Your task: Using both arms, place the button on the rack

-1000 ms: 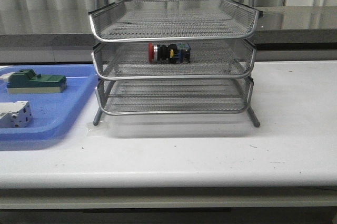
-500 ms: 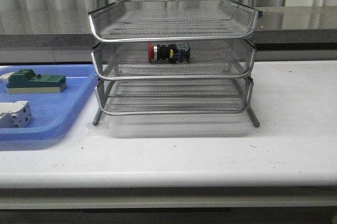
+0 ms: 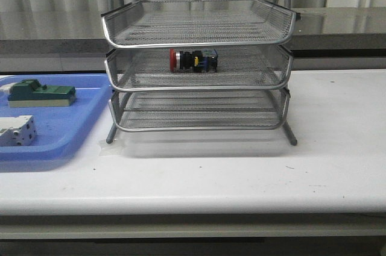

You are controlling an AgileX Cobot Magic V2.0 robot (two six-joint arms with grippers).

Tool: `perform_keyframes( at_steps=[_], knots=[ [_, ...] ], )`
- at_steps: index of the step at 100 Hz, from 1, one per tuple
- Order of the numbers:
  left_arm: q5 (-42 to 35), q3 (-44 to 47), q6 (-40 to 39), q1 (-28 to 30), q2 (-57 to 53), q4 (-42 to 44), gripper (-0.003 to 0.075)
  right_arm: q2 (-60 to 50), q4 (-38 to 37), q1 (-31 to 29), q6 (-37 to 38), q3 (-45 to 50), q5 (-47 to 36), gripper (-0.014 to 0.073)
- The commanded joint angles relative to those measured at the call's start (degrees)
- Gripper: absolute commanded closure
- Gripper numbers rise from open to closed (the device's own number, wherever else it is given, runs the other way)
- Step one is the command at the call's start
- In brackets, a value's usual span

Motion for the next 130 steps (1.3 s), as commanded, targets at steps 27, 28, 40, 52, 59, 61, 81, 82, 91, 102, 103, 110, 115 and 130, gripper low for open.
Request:
perform_keyframes(
  at_steps=[27,28,40,52,59,61,81,82,91,102,103,110,115,130],
  knots=[
    [-4.2,-1.6,-0.5,0.1,0.4,-1.4,0.0741,-1.0,-0.5,-0.2,-0.2,0.1,-5.0,0.066],
    [-4.2,-1.6,-0.5,0.1,0.4,-1.4,0.0741,-1.0,-0.5,-0.2,-0.2,0.1,-5.0,0.066],
    [-4.2,-1.6,-0.5,0.1,0.4,-1.4,0.0741,-1.0,-0.5,-0.2,-0.2,0.1,-5.0,0.066],
    [-4.2,-1.6,-0.5,0.1,0.4,-1.4,0.0741,-1.0,-0.5,-0.2,-0.2,0.1,-5.0,0.066],
    [-4.2,-1.6,-0.5,0.1,0.4,-1.4,0.0741,-1.0,-0.5,-0.2,-0.2,0.1,-5.0,0.066],
    [-4.2,-1.6,-0.5,0.1,0.4,-1.4,0.0741,-1.0,-0.5,-0.2,-0.2,0.1,-5.0,0.066],
    [-4.2,-1.6,-0.5,0.1,0.4,-1.4,0.0741,-1.0,-0.5,-0.2,-0.2,0.1,-5.0,0.066],
    [-4.2,-1.6,-0.5,0.1,0.4,-1.4,0.0741,-1.0,-0.5,-0.2,-0.2,0.1,-5.0,0.066],
    [-4.2,-1.6,-0.5,0.1,0.4,-1.4,0.0741,-1.0,-0.5,-0.2,-0.2,0.1,-5.0,0.066],
    [-4.2,-1.6,-0.5,0.1,0.4,-1.4,0.0741,-1.0,-0.5,-0.2,-0.2,0.1,-5.0,0.066],
    [-4.2,-1.6,-0.5,0.1,0.4,-1.4,0.0741,-1.0,-0.5,-0.2,-0.2,0.1,-5.0,0.066],
    [-4.2,-1.6,-0.5,0.1,0.4,-1.4,0.0741,-1.0,-0.5,-0.2,-0.2,0.1,-5.0,0.066],
    [-4.2,-1.6,-0.5,0.0,0.4,-1.4,0.0741,-1.0,-0.5,-0.2,-0.2,0.1,-5.0,0.066],
    [-4.2,-1.6,-0.5,-0.2,0.4,0.1,0.0741,-1.0,-0.5,-0.2,-0.2,0.1,-5.0,0.066]
  ],
)
